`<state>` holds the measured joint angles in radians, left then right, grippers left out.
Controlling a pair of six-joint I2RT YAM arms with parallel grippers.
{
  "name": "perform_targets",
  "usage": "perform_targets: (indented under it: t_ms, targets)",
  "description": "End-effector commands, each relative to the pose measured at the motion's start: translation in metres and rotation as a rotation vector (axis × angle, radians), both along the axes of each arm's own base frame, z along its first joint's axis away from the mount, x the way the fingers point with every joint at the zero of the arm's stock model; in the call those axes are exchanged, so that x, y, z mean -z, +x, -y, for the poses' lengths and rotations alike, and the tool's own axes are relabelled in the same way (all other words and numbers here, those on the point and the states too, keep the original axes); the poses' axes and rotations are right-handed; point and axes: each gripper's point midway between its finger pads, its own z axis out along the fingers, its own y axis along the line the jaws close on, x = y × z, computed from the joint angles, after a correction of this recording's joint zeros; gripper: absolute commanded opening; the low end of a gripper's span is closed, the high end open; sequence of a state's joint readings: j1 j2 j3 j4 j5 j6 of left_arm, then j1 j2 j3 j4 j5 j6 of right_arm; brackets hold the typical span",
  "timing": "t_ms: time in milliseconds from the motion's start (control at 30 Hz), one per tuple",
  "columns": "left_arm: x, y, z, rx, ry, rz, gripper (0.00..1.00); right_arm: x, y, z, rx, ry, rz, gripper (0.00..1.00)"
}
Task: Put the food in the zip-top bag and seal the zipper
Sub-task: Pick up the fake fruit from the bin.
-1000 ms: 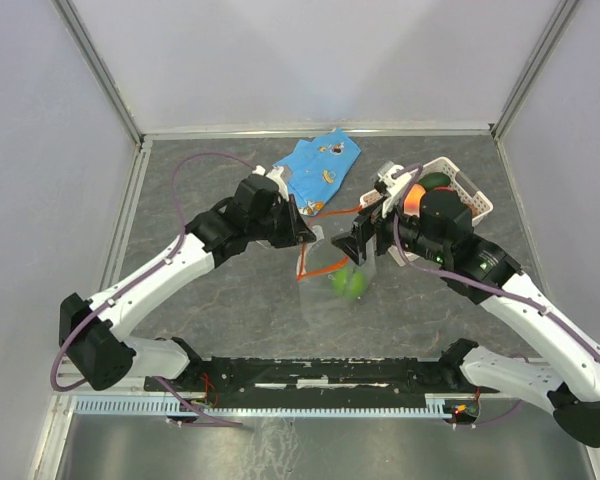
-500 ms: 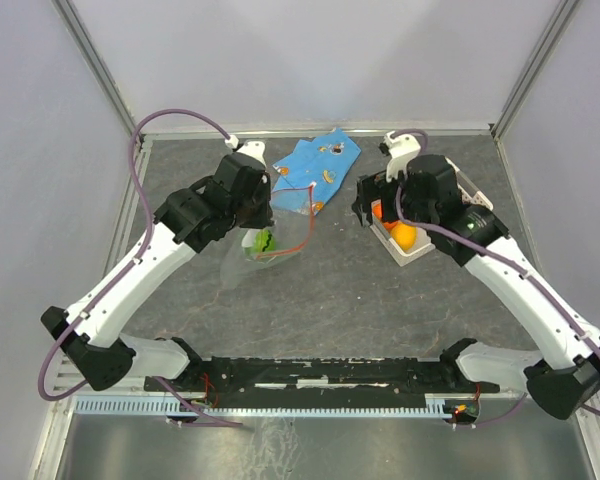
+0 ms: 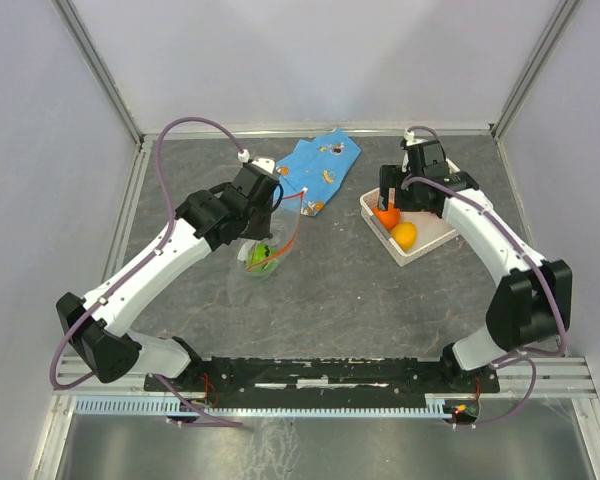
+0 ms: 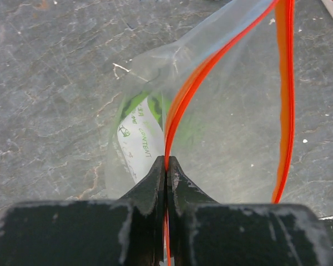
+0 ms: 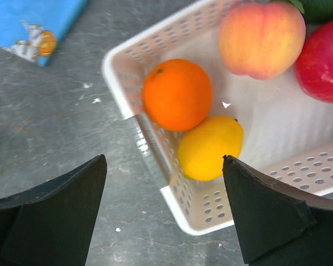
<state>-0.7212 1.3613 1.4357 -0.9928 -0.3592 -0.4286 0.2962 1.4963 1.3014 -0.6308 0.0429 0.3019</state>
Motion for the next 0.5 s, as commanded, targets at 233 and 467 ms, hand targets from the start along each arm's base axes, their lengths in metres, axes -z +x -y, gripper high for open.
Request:
perform_targets:
  t_ms: [233,467]
  targets:
    - [-0.01,0.007,0.022,0.067,-0.079,0.019,0.03,0.046,0.051,0.005,0.122,0.121,-0.102,0.9]
    - [-0.023,0.009,0.02,0.061,-0.078,0.042,0.03,0.081,0.06,-0.011,0.09,0.177,-0.176,0.93]
